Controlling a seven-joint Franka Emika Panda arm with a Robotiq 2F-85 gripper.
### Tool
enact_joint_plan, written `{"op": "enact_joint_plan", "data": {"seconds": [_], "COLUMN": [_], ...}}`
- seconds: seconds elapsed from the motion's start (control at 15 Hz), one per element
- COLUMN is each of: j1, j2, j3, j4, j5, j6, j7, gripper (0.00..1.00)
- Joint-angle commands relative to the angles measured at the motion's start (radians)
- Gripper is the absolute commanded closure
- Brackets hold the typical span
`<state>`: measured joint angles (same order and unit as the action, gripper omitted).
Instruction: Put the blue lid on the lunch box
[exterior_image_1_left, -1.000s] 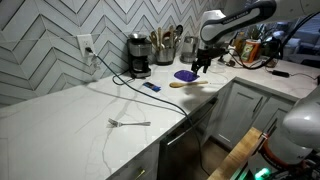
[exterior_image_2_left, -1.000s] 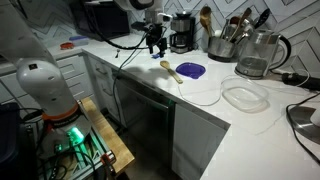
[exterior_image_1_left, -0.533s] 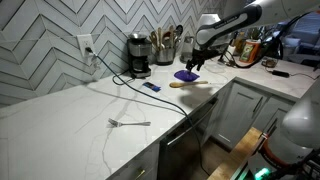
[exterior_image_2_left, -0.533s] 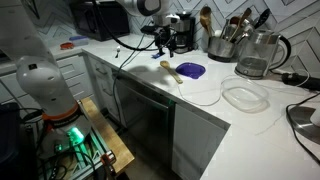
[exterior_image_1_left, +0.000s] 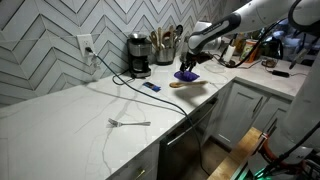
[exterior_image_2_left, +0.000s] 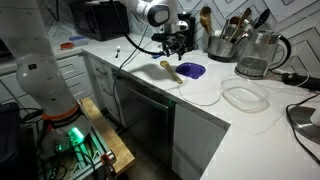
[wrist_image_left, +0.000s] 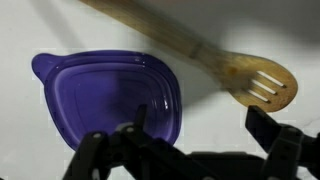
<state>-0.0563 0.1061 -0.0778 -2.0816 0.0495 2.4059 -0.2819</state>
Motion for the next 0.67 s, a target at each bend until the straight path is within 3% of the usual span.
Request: {"op": "enact_joint_plan", "data": {"seconds": [0.0, 0.13, 0.27, 0.33, 0.47, 0.6], "j1": [-0.023, -0.029, -0.035, -0.038, -0.043, -0.047], "j2": [0.079, 0.110, 0.138, 0.150, 0.172, 0.188], "j3": [0.017, 0.021, 0.026, 0.028, 0.033, 0.038], "j4": [0.059, 0.082, 0.103, 0.111, 0.128, 0.141], "j5": [0.033, 0.027, 0.026, 0.022, 0.020, 0.017], "j6": [0.014, 0.019, 0.023, 0.028, 0.030, 0.040], "j7": [-0.068, -0.075, -0.076, -0.077, -0.079, -0.077], "gripper": [0.04, 0.15, 0.20, 0.30, 0.34, 0.51]}}
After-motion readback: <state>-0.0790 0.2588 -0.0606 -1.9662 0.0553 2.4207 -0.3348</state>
